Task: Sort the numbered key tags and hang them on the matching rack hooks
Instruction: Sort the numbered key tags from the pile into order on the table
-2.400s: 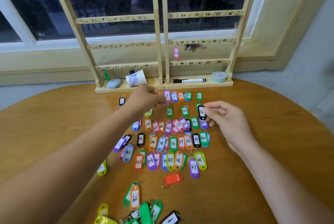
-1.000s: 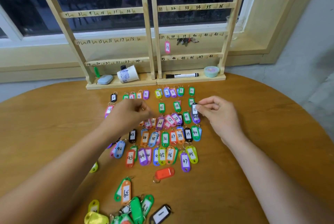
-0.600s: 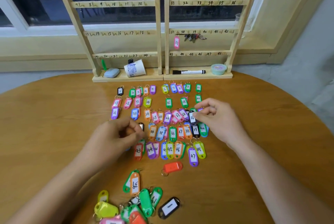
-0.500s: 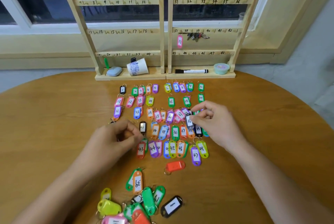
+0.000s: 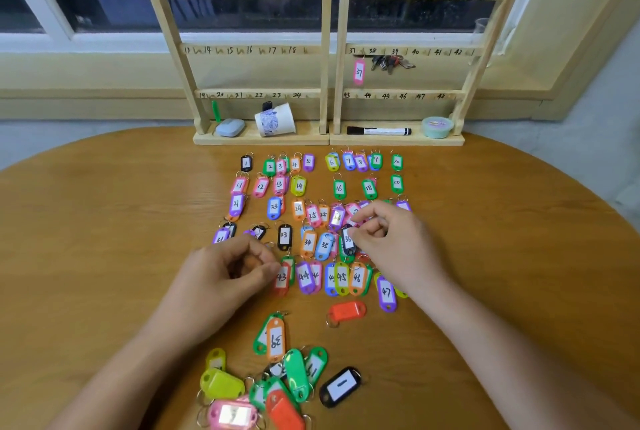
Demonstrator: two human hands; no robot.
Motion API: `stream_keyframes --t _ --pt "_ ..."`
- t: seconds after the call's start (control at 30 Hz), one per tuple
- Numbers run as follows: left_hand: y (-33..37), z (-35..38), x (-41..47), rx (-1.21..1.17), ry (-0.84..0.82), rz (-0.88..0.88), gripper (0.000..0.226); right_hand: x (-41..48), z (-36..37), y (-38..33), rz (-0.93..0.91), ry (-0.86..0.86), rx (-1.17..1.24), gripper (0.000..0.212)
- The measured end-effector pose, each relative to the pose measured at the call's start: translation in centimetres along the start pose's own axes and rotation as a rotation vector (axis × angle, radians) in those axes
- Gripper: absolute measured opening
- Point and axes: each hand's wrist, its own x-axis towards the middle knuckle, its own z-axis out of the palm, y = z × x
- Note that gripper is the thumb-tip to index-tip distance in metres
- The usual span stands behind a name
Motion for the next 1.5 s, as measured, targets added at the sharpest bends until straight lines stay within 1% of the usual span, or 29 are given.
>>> stream_keyframes --t 0.13,0.47,0.57,0.73,0.8,0.9,0.97,1.1,1.17,1.27,1.37,1.5 --pt "-0.2 -0.1 -0.2 -0.002 -0.008 0.006 0.008 -0.2 0.2 0.2 -0.023 -0.017 -0.050 0.013" --pt "0.2 -0.8 -1.8 0.009 -0.046 0.006 0.007 -1.4 -2.1 -0.6 -0.131 -0.064 -0.038 0.012" --pt "0.1 -1.3 -2.9 0.055 -0.065 0.040 0.006 -3.5 -2.4 -1.7 -0.180 -0.142 -0.033 0.013" --pt "-0.2 -2.7 -5.1 0.119 -0.103 0.055 0.011 -7.4 -1.4 -2.4 -0.324 -0.343 -0.179 0.007" --pt "-0.5 -3.3 -6.1 0.140 -0.115 0.063 0.017 -8.3 -1.3 -2.2 -0.365 -0.382 -0.250 0.006" --pt "-1.1 -4.0 -7.6 0.188 -0.124 0.090 0.022 -9.1 -1.5 -1.6 -0.421 -0.345 -0.383 0.010" --pt "-1.5 -4.4 -8.3 0.209 -0.149 0.102 0.024 -9.5 -1.8 -1.4 -0.428 -0.333 -0.465 0.016" --pt "-2.0 -4.7 -8.9 0.208 -0.184 0.101 0.026 -9.9 -2.1 -1.1 -0.451 -0.319 -0.557 0.025" --pt "-1.8 -4.3 -8.6 0.228 -0.166 0.122 0.023 -9.9 -2.2 -1.2 -0.464 -0.301 -0.578 0.024" --pt "-0.8 -3.4 -7.7 0.272 -0.167 0.202 0.022 -9.9 -2.3 -1.4 -0.505 -0.293 -0.607 0.014" --pt "-0.3 -2.8 -6.4 0.342 -0.220 0.324 0.028 -9.8 -2.2 -1.3 -0.579 -0.295 -0.622 0.004" --pt "-0.1 -2.4 -4.4 0.455 -0.308 0.411 0.037 -9.7 -2.3 -1.4 -0.646 -0.291 -0.640 0.005"
